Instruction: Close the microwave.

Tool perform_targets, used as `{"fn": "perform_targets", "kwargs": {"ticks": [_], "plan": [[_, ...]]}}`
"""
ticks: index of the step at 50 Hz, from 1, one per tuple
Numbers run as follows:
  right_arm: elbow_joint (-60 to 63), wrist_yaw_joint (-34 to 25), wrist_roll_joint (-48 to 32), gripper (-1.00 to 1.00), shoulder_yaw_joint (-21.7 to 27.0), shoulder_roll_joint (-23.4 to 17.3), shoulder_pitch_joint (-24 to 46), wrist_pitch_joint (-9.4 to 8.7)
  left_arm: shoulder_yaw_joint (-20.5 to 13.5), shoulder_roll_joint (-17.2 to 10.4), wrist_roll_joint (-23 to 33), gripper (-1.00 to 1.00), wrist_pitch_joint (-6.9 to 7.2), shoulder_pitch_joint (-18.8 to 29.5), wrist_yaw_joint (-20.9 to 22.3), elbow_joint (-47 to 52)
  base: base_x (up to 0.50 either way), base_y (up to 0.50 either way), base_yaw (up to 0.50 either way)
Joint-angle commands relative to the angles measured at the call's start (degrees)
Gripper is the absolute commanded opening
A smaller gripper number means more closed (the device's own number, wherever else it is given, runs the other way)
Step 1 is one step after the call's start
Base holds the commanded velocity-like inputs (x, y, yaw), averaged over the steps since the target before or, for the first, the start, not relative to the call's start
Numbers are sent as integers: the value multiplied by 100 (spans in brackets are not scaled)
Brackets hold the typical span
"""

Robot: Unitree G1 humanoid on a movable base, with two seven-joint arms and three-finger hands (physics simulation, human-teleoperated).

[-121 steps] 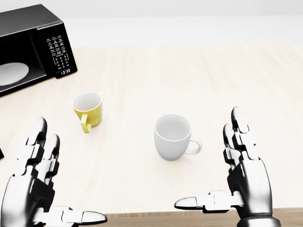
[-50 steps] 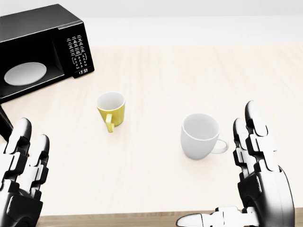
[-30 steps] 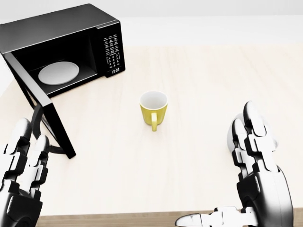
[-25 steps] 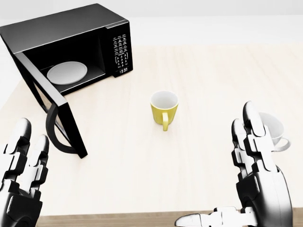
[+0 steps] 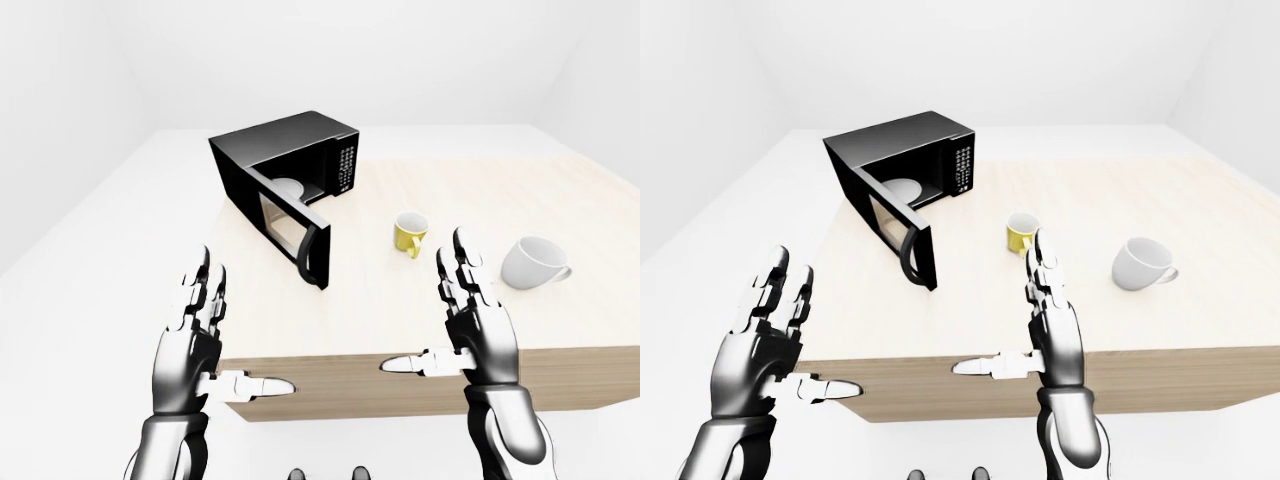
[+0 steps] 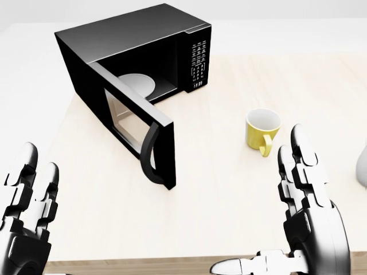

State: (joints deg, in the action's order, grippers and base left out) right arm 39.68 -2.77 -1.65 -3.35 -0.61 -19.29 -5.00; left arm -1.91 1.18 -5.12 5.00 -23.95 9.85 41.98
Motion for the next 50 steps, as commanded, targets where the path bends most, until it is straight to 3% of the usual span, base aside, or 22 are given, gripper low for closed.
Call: {"fn": "perform_targets", "kwargs": {"ticks": [1,50], "plan": [[-27,9,5,100,0,-5,3,0,10,2,16,100,0,-5,-3,3,0,50,0],[-102,48,-15,100,-46,-19,18,0,11,5,32,100,0,1,-15,15,0,50,0]]}}
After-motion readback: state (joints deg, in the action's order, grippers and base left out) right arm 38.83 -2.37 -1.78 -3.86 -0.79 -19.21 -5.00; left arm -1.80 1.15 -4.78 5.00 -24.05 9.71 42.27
